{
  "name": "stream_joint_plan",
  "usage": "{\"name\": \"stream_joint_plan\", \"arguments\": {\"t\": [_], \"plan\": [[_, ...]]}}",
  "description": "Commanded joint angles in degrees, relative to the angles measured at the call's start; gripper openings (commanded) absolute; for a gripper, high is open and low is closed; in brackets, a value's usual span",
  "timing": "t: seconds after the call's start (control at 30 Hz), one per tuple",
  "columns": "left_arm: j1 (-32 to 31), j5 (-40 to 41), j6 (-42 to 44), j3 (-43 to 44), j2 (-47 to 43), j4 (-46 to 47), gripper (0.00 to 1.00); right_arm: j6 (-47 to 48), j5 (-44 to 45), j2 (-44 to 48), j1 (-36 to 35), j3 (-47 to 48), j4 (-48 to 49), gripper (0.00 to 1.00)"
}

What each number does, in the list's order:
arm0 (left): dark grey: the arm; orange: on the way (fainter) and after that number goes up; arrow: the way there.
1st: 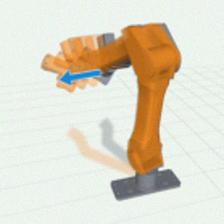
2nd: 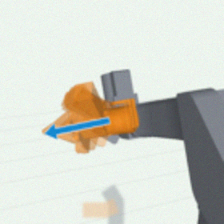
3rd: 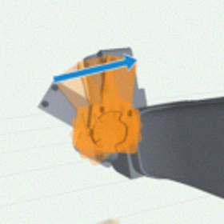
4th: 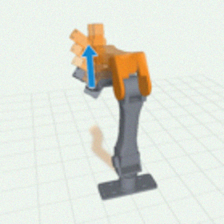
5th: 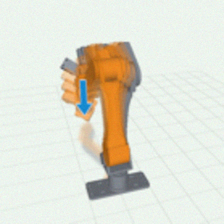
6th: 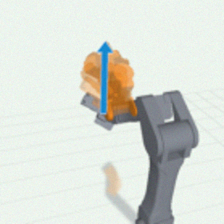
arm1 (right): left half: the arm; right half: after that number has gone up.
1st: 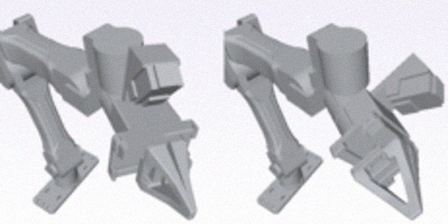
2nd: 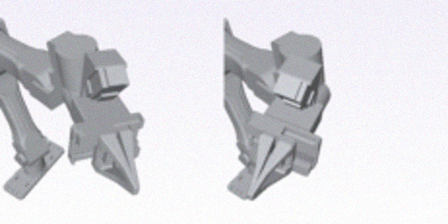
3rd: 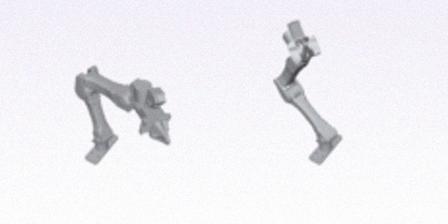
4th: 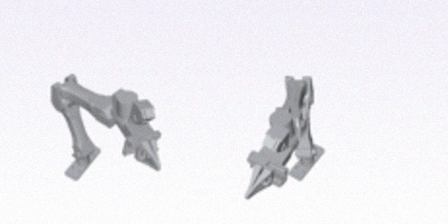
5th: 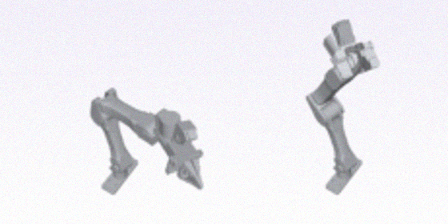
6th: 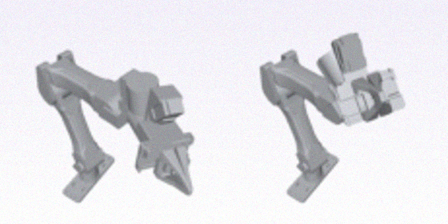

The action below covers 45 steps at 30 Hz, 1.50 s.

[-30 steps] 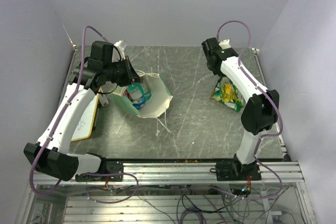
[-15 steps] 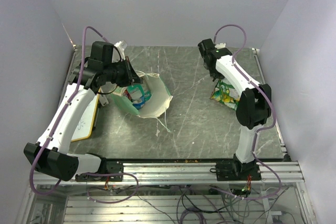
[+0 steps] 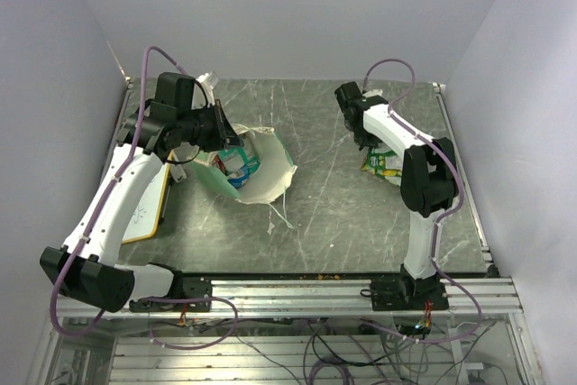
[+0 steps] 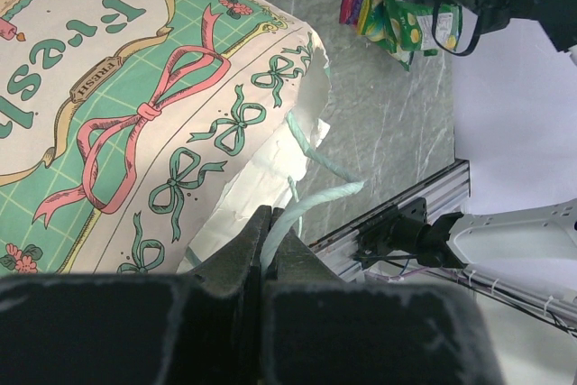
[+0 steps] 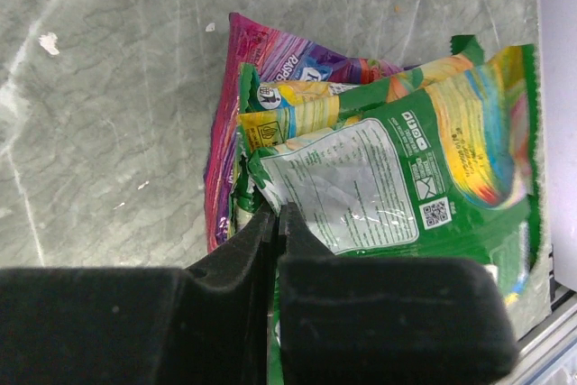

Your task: Take the snacks out of the paper bag

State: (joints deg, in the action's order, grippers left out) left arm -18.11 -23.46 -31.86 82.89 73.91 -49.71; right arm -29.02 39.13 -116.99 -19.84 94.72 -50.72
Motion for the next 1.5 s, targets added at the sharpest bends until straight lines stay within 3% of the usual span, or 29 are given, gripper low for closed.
{"name": "stream_joint_plan", "arguments": {"t": [0.0, 0.23, 0.63, 0.73, 0.87, 1.13, 1.33, 1.47], "plan": [[-0.2, 0.5, 1.2, 2.1, -1.6, -1.3, 0.07, -1.1, 0.7, 0.9, 0.4, -3.2, 5.3, 0.01], [-0.2, 0.0, 1.0, 1.8, -1.8, -1.2, 0.07, -3.7, -1.7, 2.7, 0.5, -3.5, 5.6, 0.08], [-0.2, -0.8, 0.3, 0.7, -3.1, -0.5, 0.07, 3.2, -11.9, 13.4, 0.5, 1.1, 1.9, 0.6], [-0.2, -1.7, 0.1, 0.1, -3.2, 0.0, 0.07, 6.8, -15.3, 19.7, 0.5, -1.7, 4.4, 0.73], [-0.3, -3.2, -0.5, -1.2, -3.6, 0.8, 0.07, 12.0, -18.5, 29.5, 0.5, -12.9, 10.2, 0.86], [-3.4, -5.4, -1.3, -5.4, -5.3, 1.8, 0.07, 8.6, -32.2, 46.7, 0.4, -30.5, 14.7, 0.87], [-7.7, -6.3, -1.3, -8.2, -7.9, 2.5, 0.07, 8.0, -46.8, 61.4, -2.9, -42.7, 28.9, 0.86], [-8.3, -5.8, -2.6, -10.7, -10.9, 3.7, 0.07, 13.8, -55.3, 66.4, -10.5, -48.7, 39.5, 0.8]]}}
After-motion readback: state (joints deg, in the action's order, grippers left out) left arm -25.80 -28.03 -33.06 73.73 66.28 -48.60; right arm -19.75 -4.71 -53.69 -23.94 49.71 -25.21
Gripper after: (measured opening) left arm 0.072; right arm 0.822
